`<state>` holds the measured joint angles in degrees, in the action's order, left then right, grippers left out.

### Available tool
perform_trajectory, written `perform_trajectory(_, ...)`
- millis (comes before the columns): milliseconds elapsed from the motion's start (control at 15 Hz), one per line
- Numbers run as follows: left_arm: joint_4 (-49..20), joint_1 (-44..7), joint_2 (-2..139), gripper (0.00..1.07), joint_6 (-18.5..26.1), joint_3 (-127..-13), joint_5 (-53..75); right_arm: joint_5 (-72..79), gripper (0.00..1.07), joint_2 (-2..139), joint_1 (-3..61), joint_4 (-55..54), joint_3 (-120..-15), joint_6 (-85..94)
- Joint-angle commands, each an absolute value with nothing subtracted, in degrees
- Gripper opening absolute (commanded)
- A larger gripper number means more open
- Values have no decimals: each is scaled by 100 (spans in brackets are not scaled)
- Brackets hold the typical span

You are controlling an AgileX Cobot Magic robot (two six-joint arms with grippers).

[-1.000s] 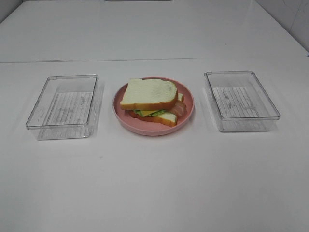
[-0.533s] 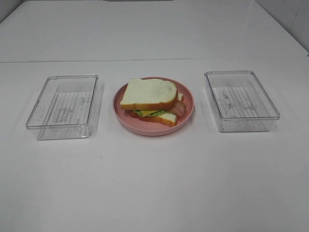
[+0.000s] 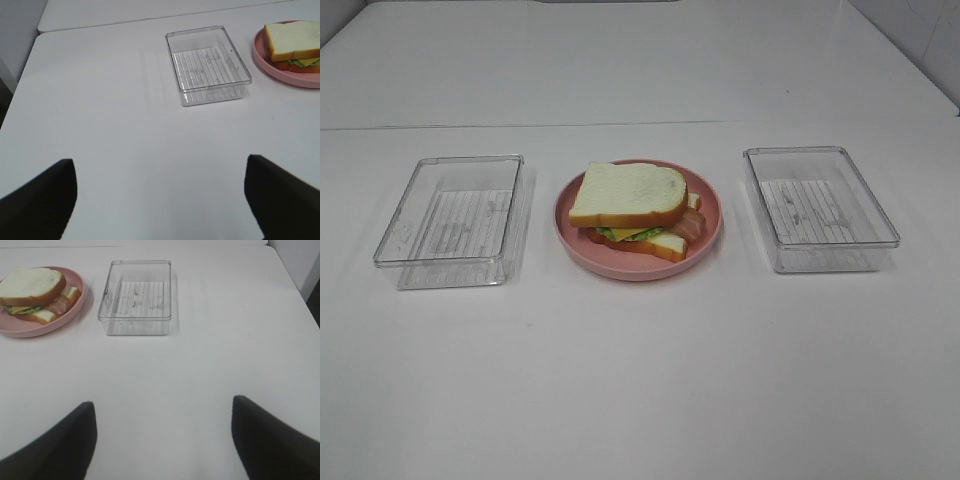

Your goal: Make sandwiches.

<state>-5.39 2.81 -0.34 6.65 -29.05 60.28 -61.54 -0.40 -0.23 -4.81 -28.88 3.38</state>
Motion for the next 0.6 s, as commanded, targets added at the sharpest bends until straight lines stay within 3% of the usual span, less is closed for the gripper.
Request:
perform_trajectory(67,-584,269,-172,86,625,-2876,5964,-6079,71,-115,-69,-504,-2888,378)
perform_trajectory(600,-584,269,-172,86,625,-2876,5964,-6079,71,-115,-69,-504,-2888,378)
